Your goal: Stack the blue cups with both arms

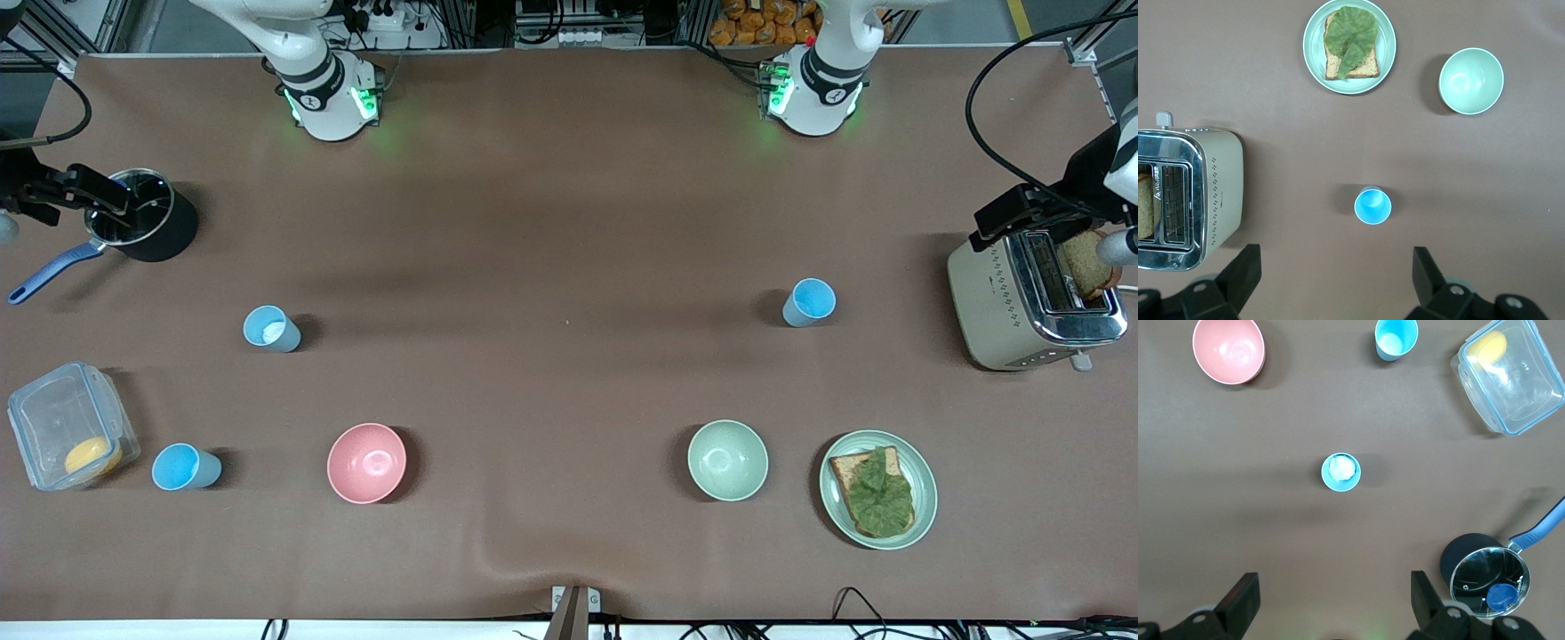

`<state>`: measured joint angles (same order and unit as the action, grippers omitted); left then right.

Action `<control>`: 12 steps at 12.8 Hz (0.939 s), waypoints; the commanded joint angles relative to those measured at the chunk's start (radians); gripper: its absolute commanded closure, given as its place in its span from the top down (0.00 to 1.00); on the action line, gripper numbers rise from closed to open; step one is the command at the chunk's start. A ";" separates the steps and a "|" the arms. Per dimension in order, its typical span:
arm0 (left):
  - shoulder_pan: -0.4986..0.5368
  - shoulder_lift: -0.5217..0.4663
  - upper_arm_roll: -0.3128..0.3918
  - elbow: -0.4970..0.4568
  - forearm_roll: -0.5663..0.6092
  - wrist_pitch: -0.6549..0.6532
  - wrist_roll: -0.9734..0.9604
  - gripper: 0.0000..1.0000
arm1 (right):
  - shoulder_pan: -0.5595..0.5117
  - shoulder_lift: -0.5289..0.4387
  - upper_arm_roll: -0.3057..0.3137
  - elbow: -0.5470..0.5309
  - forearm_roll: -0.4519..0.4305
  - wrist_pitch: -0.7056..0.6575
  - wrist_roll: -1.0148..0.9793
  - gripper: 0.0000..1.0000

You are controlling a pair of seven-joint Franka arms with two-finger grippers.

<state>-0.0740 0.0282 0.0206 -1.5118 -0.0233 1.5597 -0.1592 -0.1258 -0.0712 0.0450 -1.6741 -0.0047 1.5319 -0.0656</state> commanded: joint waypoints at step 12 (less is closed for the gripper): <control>0.005 -0.008 -0.001 0.002 -0.001 -0.017 -0.011 1.00 | -0.077 0.250 0.021 -0.003 -0.034 -0.053 0.010 1.00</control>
<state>-0.0736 0.0282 0.0220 -1.5125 -0.0233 1.5597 -0.1592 -0.1461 0.1039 0.0458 -1.6998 -0.0205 1.4885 -0.0627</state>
